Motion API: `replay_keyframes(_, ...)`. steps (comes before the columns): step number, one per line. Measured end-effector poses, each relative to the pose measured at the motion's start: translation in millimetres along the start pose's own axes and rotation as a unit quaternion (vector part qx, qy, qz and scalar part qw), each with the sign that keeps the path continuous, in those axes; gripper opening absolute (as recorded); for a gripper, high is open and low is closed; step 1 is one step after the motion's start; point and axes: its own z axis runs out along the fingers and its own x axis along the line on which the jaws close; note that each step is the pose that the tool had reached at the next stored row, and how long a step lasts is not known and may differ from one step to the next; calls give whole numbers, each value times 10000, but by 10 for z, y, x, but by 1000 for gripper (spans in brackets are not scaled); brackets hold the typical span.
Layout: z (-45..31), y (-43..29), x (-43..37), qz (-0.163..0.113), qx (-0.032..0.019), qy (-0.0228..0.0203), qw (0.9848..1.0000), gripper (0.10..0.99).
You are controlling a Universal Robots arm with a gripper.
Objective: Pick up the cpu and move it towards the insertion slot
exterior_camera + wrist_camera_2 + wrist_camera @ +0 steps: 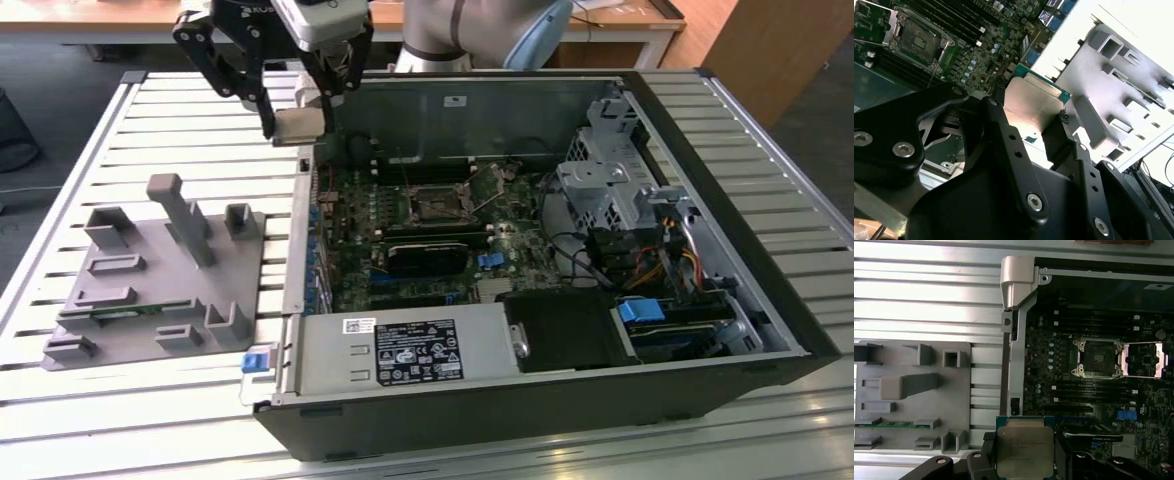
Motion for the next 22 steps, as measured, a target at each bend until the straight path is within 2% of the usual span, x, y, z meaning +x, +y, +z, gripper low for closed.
replay_keyframes(11, 2, -3, -104, 0, 0, 0, 10000, 545)
replay_keyframes(22, 3, -7, -240, 0, 0, 0, 10000, 545)
